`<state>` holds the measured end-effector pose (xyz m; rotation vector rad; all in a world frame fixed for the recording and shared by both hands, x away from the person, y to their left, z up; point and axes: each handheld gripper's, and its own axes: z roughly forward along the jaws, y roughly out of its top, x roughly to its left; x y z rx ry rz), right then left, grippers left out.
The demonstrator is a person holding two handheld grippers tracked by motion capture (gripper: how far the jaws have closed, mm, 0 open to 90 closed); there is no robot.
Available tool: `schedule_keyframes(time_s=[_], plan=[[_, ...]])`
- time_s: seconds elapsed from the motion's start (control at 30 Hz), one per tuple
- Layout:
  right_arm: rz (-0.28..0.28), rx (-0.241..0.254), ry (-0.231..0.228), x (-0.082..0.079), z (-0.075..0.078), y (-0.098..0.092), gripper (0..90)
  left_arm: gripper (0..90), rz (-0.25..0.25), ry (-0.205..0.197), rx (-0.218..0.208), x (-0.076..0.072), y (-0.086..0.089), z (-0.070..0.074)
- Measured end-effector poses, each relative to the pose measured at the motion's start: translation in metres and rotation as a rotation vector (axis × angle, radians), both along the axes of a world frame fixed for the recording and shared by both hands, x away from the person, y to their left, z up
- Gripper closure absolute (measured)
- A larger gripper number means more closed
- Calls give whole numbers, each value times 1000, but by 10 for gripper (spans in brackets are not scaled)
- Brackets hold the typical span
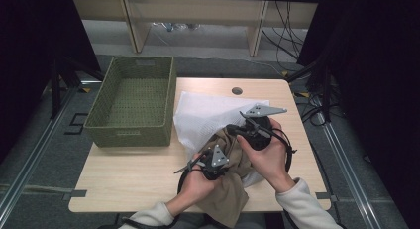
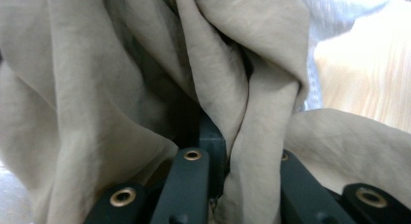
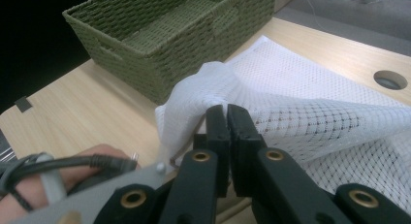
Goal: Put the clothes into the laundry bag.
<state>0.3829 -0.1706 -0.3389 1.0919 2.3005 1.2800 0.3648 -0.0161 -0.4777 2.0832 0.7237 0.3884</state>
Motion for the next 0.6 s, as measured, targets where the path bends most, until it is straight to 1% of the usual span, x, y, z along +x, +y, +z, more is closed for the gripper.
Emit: schedule_keyframes(time_s=[0.03, 0.07, 0.1, 0.13, 0.17, 0.2, 0.23, 0.3, 0.33, 0.37, 0.4, 0.43, 0.47, 0.5, 0.57, 0.6], plan=[[6, 11, 7, -1, 1, 1, 896, 855, 4, 1, -11, 1, 1, 2], [7, 16, 1, -2, 1, 1, 896, 857, 5, -11, -20, 3, 3, 5], [2, 9, 1, -4, 3, 1, 896, 859, 24, -20, -36, 4, 3, 9], [2, 10, -18, -4, 4, 1, 896, 860, 33, -30, -40, 5, 5, 13], [13, 21, -16, -5, 5, 2, 896, 862, 39, -43, -57, 6, 6, 16], [14, 24, -24, -7, 6, 2, 896, 862, 46, -53, -65, 8, 8, 21], [18, 31, -25, -8, 8, 2, 896, 863, 32, -70, -34, 10, 12, 26], [10, 30, -49, -11, 12, 1, 896, 863, 59, -98, -71, 13, 15, 34], [20, 32, -59, -12, 13, 1, 896, 864, 80, -106, -88, 14, 18, 39], [15, 44, -59, -13, 14, 1, 896, 864, 96, -118, -101, 16, 20, 43], [8, 46, -78, -14, 15, 0, 896, 863, 111, -127, -113, 17, 22, 47], [10, 51, -62, -14, 16, 0, 896, 863, 127, -138, -129, 19, 24, 49], [5, 53, -69, -14, 17, -1, 896, 863, 137, -153, -119, 19, 27, 52], [6, 49, -80, -13, 16, -2, 896, 862, 145, -160, -127, 20, 27, 53], [1, 54, -66, -12, 15, -2, 896, 860, 149, -164, -116, 22, 28, 51], [-4, 41, -84, -10, 14, -3, 896, 859, 155, -164, -110, 24, 28, 48]])
